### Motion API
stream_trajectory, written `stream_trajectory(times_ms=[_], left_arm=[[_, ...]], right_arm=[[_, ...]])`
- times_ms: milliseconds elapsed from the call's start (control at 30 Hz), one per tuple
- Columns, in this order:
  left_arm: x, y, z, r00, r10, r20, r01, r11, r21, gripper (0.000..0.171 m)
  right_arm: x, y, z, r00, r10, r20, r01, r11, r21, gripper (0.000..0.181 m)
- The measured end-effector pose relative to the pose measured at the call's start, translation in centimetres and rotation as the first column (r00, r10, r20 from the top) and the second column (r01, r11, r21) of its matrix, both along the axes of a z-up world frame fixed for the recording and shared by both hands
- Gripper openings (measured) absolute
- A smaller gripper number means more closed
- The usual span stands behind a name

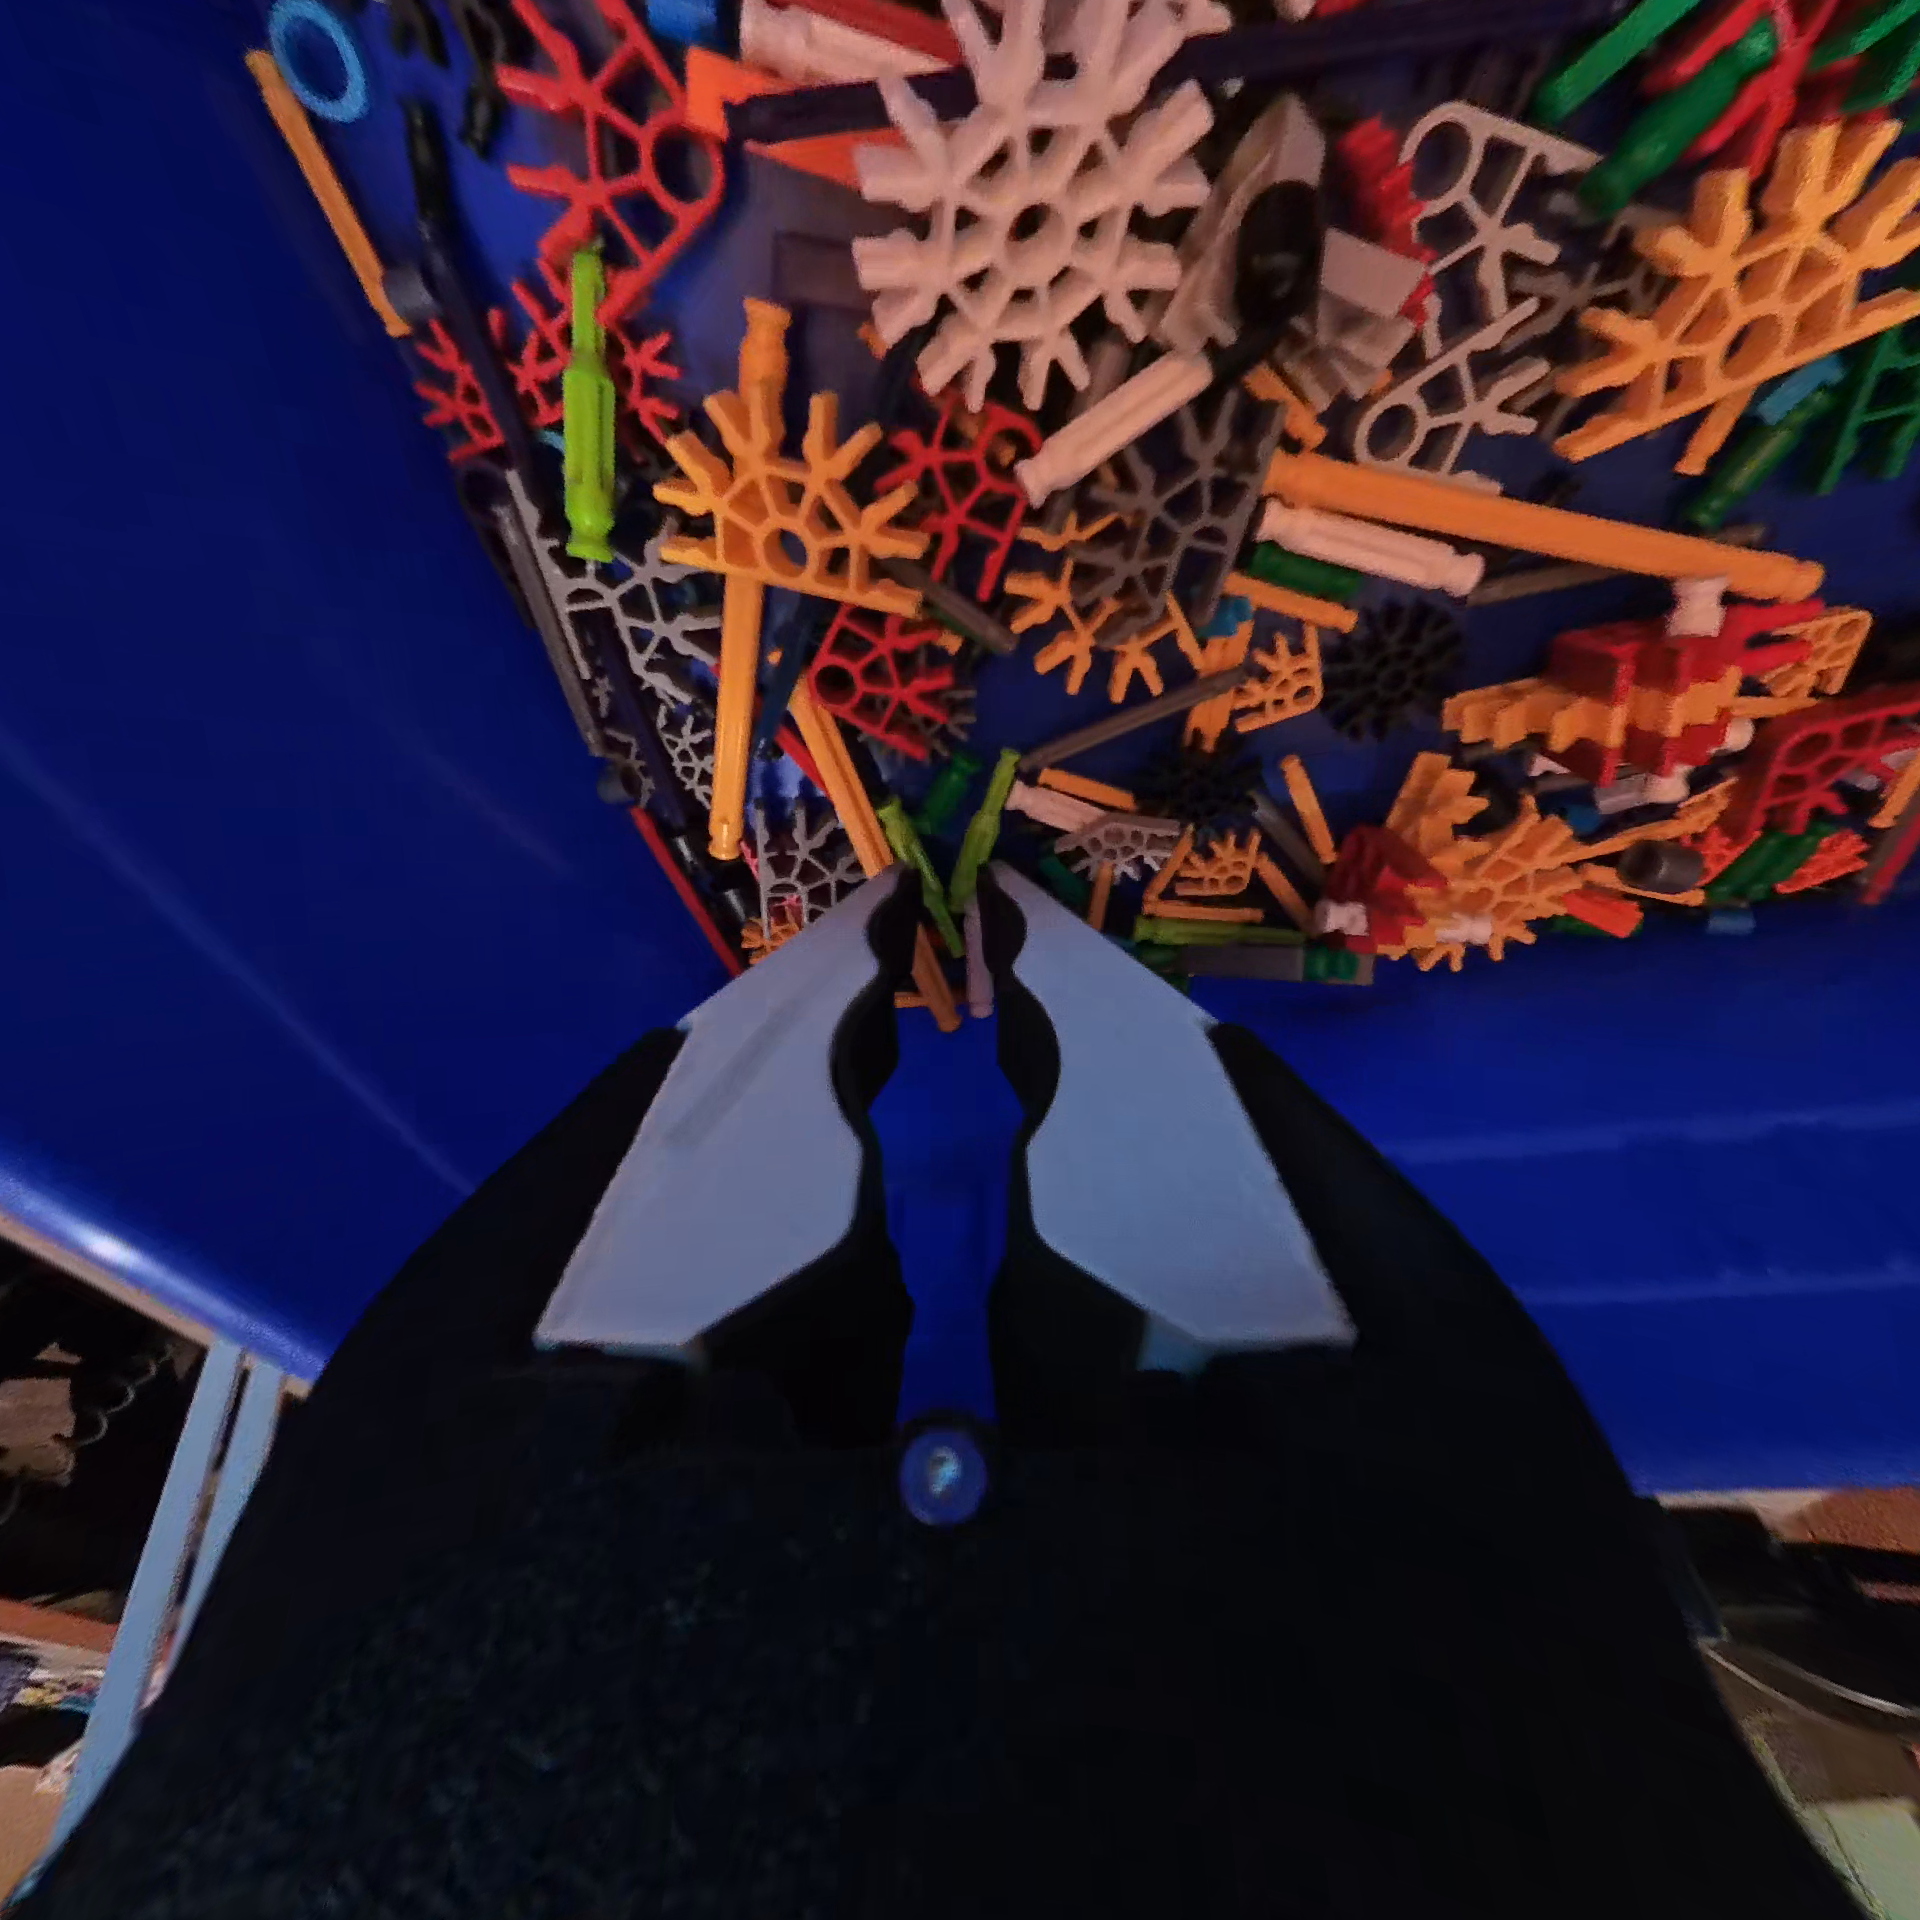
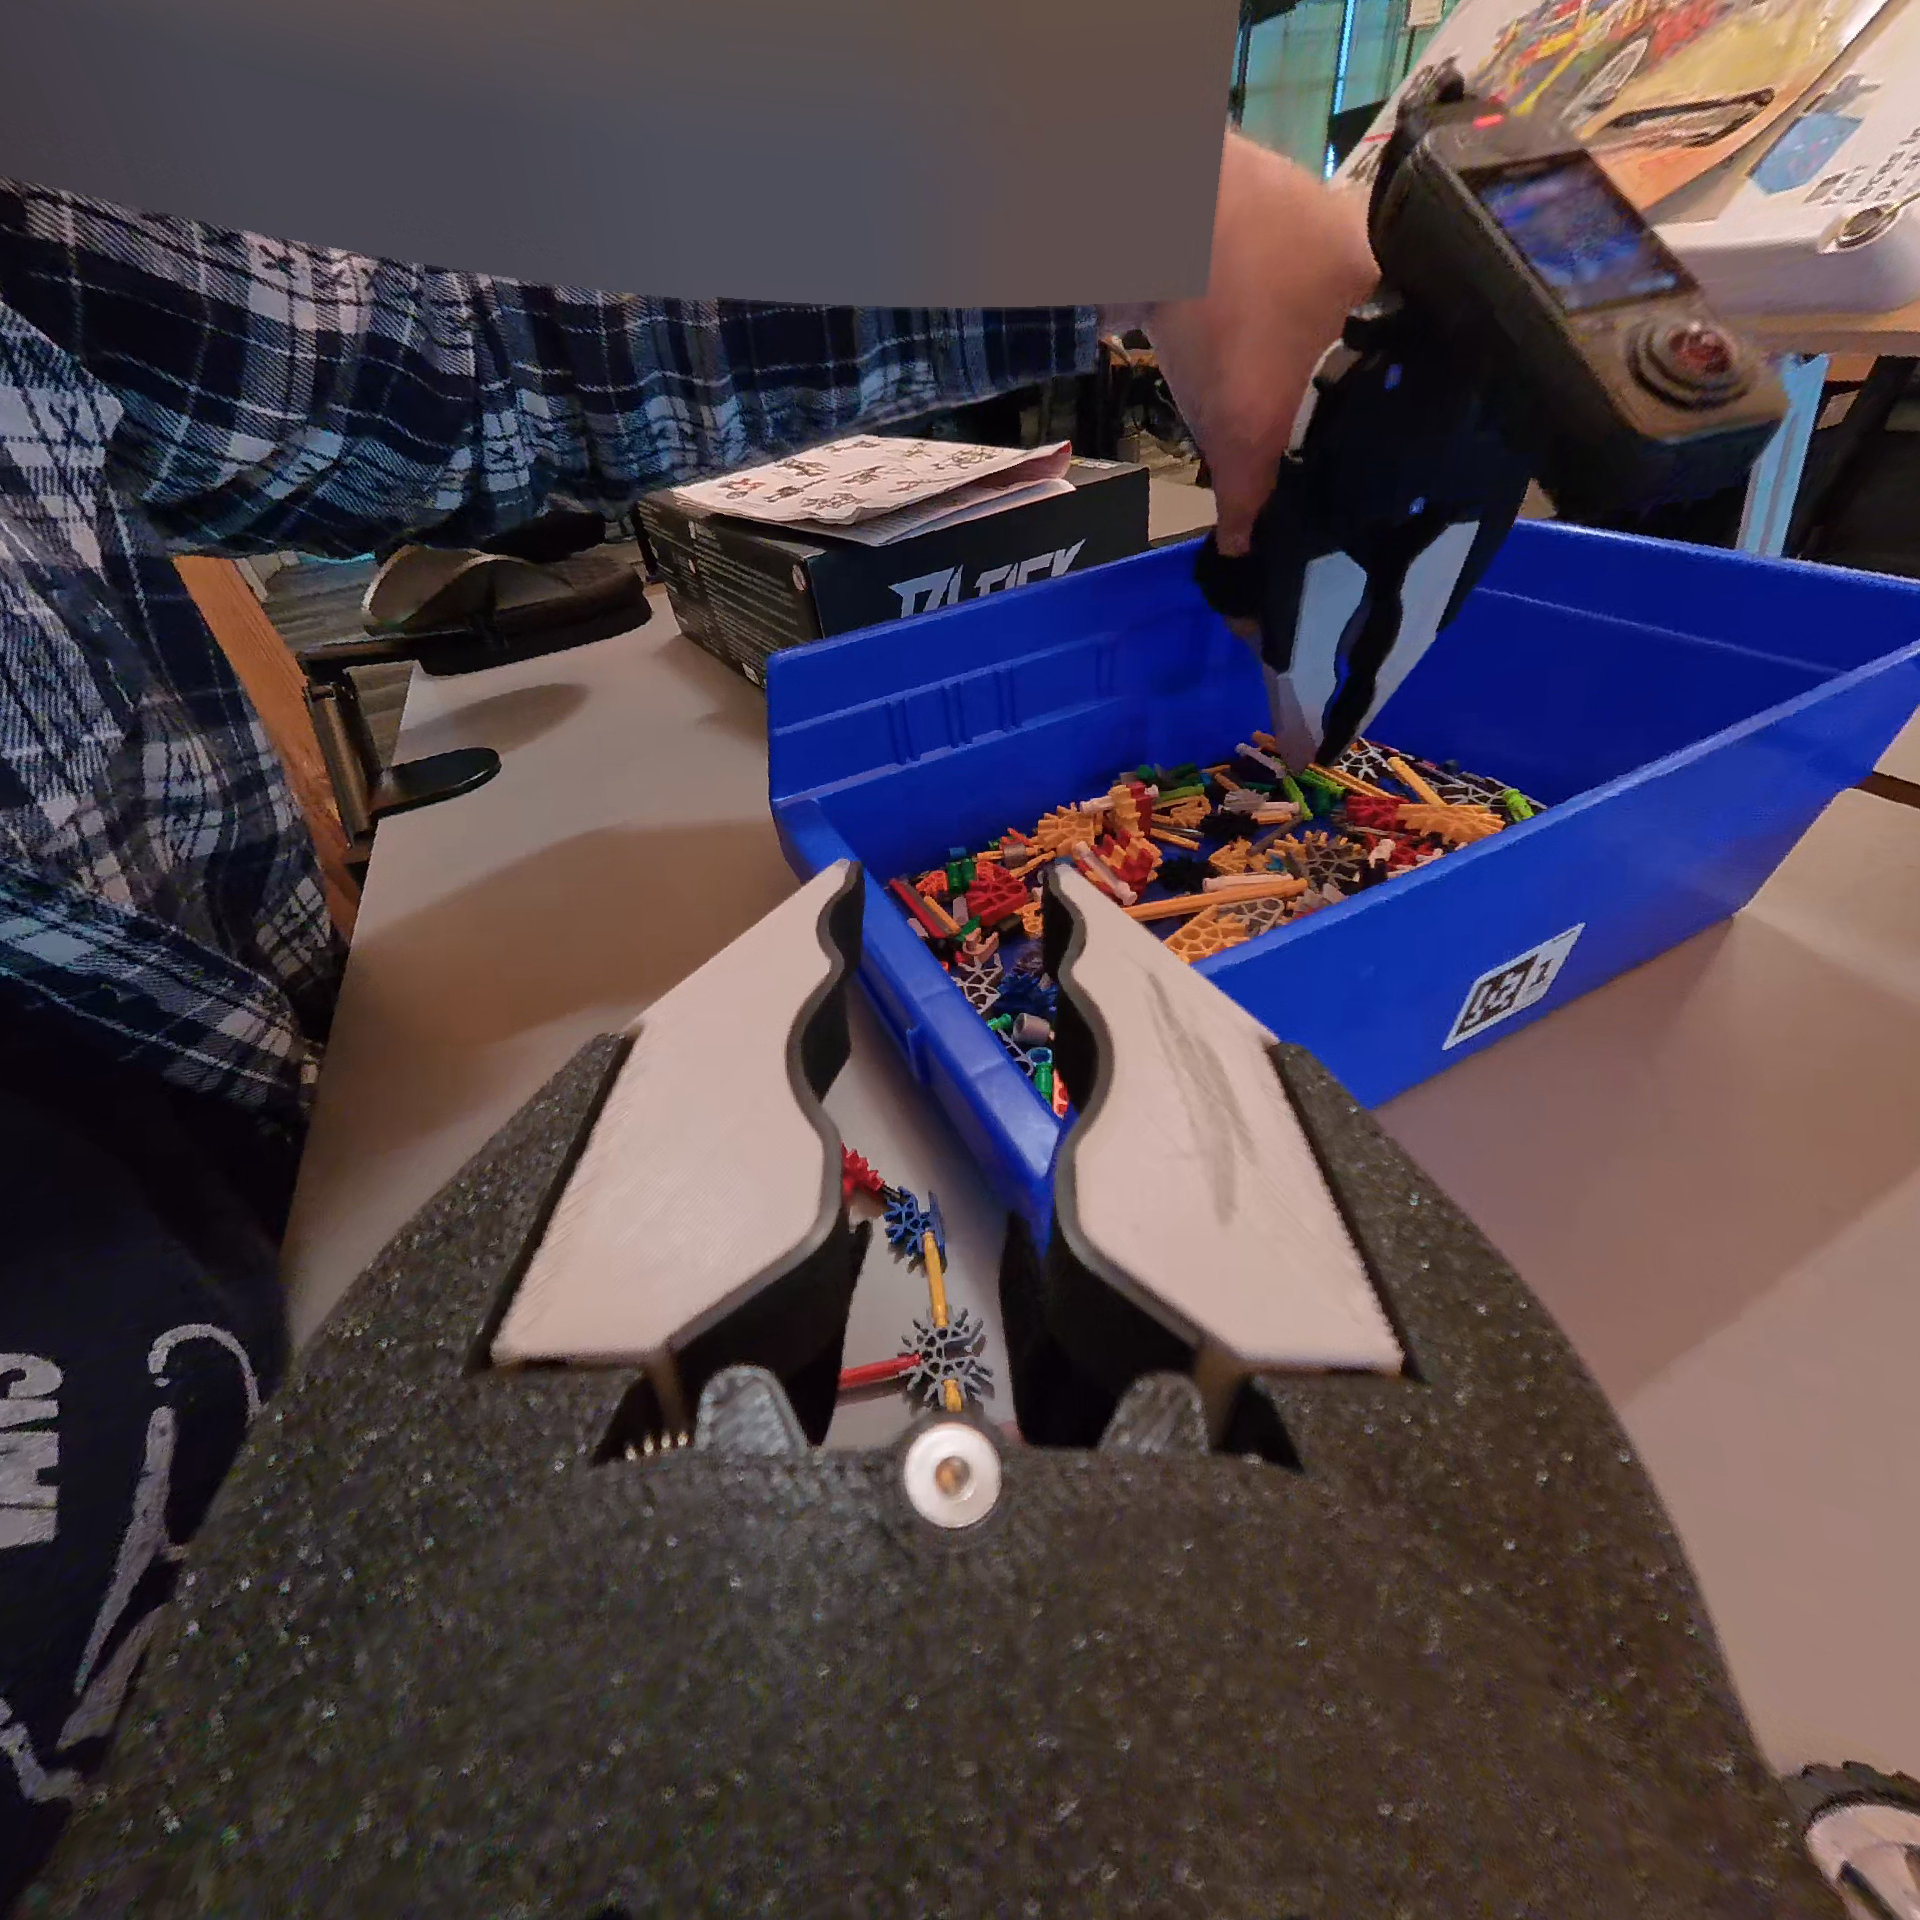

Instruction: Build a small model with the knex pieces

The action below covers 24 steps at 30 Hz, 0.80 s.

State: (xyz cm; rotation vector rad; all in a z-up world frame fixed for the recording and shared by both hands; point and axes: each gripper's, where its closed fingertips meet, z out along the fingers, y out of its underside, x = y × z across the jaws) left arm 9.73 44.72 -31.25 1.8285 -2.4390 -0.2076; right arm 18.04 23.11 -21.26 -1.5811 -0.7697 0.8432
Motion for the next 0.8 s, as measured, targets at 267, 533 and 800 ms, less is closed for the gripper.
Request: stream_trajectory(times_ms=[267, 533, 800], left_arm=[[-0.1, 0.7, -0.8, 0.999, 0.016, -0.035, -0.016, 1.0, 0.017, 0.01], [-0.1, -0.6, -1.0, 0.998, 0.023, -0.065, -0.026, 0.999, -0.045, 0.005], [-0.1, -0.3, -1.2, 0.998, -0.015, -0.064, 0.015, 1.0, -0.007, 0.004]], right_arm=[[0.0, -0.1, 0.3, 1.0, 0.005, -0.013, -0.005, 1.0, 0.006, 0.033], [0.0, -0.2, 0.6, 1.0, 0.005, -0.018, -0.005, 1.0, 0.012, 0.033], [0.1, -0.4, 0.8, 1.0, 0.006, -0.02, -0.005, 1.0, 0.022, 0.033]])
